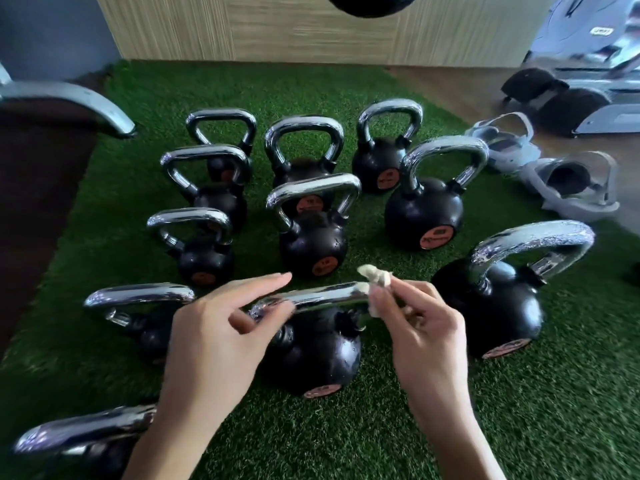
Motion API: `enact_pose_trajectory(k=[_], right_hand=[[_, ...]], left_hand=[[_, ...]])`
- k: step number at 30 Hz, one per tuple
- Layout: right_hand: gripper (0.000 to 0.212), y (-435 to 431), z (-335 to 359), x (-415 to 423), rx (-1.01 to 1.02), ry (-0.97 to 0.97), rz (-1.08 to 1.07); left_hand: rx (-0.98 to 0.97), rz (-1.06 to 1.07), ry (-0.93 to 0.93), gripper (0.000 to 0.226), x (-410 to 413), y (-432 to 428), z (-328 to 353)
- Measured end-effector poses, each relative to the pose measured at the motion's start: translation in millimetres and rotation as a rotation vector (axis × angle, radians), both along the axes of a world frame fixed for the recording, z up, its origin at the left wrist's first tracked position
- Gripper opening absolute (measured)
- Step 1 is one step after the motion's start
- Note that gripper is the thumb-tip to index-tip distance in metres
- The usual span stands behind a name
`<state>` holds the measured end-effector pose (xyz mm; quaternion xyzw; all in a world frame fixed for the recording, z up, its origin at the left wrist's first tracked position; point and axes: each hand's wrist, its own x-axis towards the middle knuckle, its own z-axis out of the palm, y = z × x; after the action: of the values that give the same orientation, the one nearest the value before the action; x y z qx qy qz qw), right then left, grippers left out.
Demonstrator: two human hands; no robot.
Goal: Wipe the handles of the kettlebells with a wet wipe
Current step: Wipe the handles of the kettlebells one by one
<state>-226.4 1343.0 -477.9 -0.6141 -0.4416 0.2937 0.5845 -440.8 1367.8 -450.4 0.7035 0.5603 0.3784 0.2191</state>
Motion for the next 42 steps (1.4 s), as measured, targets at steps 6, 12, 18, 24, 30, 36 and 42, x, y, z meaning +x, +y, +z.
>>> enact_pose_trajectory(k=[6,12,18,24,30,36,42], right_hand=[[0.018,15,36,-39,-0.096,0.409,0.373],[0.024,33,45,-29,-0.180,0.080,0.513],[0.034,41,29,11,-0.178,-0.857,0.290],[0.037,42,16,24,-0.196,-0.794,0.362],[0.038,43,10,25,-0.175,-0.781,0.337],[0.043,40,6,28,-0.166,-0.755,0.351],[0.040,39,10,50,-0.277,-0.703,0.457]], left_hand=[[0.060,-0.153,-0.168,0.055,10,-4,7],[0.067,0.024,-0.215,0.040,-10,9,-7],[0.122,-0.030,-0.019,0.036,-4,14,-15],[0.126,0.064,-0.011,0.039,-26,8,-35],[0.165,0.196,-0.174,0.029,0,-9,-57],[-0.059,0.530,-0.699,0.021,32,-25,-105],[-0.181,0.646,-0.850,0.044,62,-21,-135]])
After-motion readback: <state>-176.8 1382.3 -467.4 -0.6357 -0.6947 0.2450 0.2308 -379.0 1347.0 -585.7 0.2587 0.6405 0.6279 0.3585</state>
